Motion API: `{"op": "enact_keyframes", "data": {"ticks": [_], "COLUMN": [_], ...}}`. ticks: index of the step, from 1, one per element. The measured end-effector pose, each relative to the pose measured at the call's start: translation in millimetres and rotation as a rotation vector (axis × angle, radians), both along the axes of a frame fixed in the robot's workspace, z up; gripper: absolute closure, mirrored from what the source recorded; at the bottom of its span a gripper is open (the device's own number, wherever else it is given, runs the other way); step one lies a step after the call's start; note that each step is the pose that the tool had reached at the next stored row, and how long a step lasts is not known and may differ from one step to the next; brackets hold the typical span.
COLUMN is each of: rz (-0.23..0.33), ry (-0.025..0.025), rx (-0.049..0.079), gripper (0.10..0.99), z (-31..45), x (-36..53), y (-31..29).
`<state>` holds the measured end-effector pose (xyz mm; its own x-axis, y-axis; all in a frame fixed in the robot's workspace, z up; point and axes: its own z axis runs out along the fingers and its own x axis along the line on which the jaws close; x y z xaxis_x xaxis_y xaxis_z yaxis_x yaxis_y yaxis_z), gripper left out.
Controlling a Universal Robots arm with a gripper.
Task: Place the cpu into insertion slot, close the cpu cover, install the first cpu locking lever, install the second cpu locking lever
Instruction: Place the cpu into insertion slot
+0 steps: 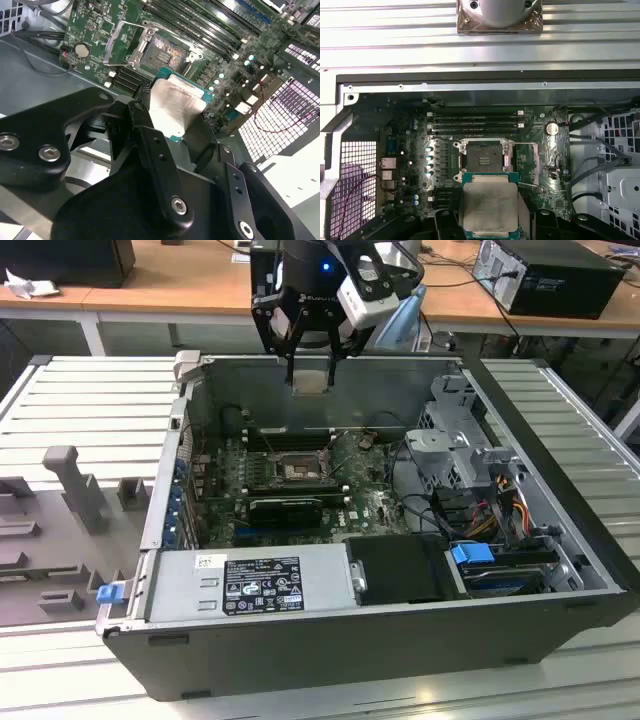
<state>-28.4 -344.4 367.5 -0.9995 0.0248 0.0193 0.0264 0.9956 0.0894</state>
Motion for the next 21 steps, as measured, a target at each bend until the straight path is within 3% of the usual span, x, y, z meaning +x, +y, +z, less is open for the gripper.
{"op": "enact_keyframes", "data": {"ticks": [5,18,21], "rz": [-0.044,-0.095,-0.153], "ry": [0.0000,0.0000,0.0000], "rx": [0.000,0.000,0.000], "gripper": [0.561,0.561,0.561], "z": [0.0,0.0,0.0], "x": [0.0,0.0,0.0], "y": [0.0,0.0,0.0]}}
